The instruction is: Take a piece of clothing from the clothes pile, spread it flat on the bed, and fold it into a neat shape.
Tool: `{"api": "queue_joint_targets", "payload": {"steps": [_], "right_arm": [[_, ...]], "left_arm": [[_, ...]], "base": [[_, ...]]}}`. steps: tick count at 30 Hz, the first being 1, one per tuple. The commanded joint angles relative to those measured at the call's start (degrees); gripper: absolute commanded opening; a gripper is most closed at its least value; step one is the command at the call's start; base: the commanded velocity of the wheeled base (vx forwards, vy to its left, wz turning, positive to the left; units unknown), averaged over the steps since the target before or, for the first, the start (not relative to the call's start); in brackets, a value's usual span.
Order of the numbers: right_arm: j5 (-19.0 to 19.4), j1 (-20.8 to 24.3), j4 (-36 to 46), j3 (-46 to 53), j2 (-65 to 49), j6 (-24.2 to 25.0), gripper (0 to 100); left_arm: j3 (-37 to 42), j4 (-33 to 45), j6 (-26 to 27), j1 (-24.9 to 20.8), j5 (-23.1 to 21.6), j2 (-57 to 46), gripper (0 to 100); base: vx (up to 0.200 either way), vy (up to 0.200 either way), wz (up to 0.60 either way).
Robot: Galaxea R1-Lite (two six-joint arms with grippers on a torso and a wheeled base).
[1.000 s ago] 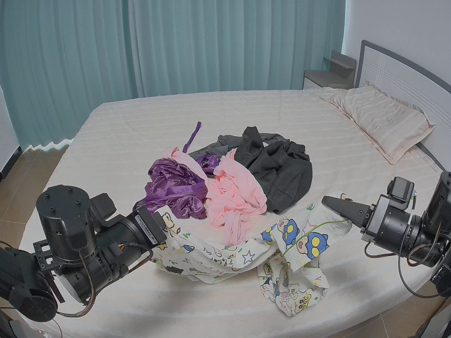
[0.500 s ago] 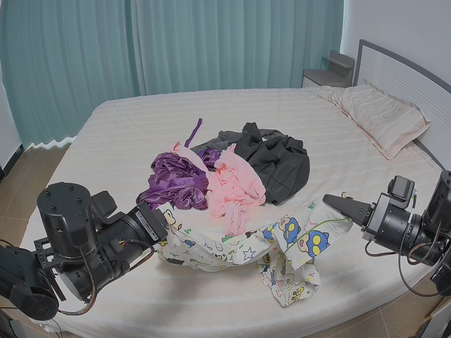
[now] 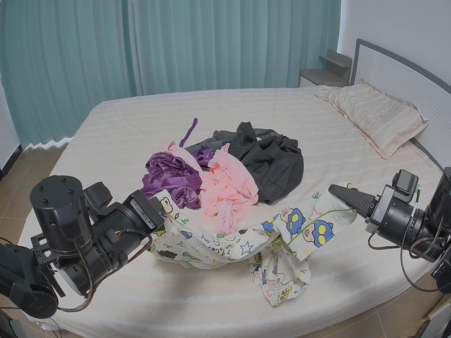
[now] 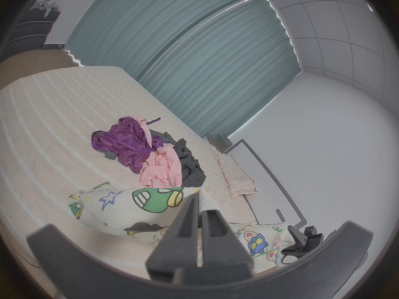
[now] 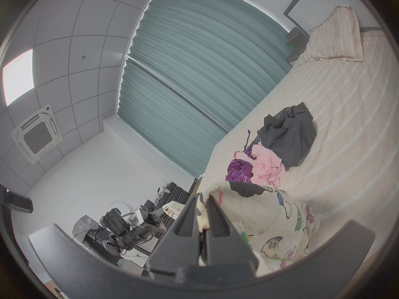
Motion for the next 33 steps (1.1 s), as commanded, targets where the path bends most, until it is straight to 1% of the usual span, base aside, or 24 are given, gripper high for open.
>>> {"api": "queue_joint_targets", "payload": {"steps": [1, 4, 20, 26, 33], "right_arm": [[-0.6, -0.1, -0.5, 0.1, 0.1, 0.0, 0], [-1.5, -0.1, -0.6, 0.0, 0.2, 0.0, 0], [-1.7, -1.1, -0.7, -0.4, 0.1, 0.1, 0], [-1.7, -2.7, -0.7, -0.9, 0.1, 0.2, 0], [-1.7, -3.2, -0.7, -1.1, 0.1, 0.2, 0]], "left_arm": [[0.4, -0.9, 0.0, 0.3, 0.1, 0.0, 0], [0.3, -0.9, 0.0, 0.3, 0.1, 0.0, 0], [-0.1, -1.0, 0.0, 0.9, 0.2, -0.1, 0], [-0.1, -1.0, 0.0, 1.1, 0.2, -0.2, 0], [-0.1, -2.6, 0.0, 1.7, 0.2, -0.1, 0]], "base": [[0.000, -0.200, 0.00], [0.000, -0.200, 0.00], [0.000, -0.200, 0.00], [0.000, -0.200, 0.00], [0.000, -0.200, 0.00]]}}
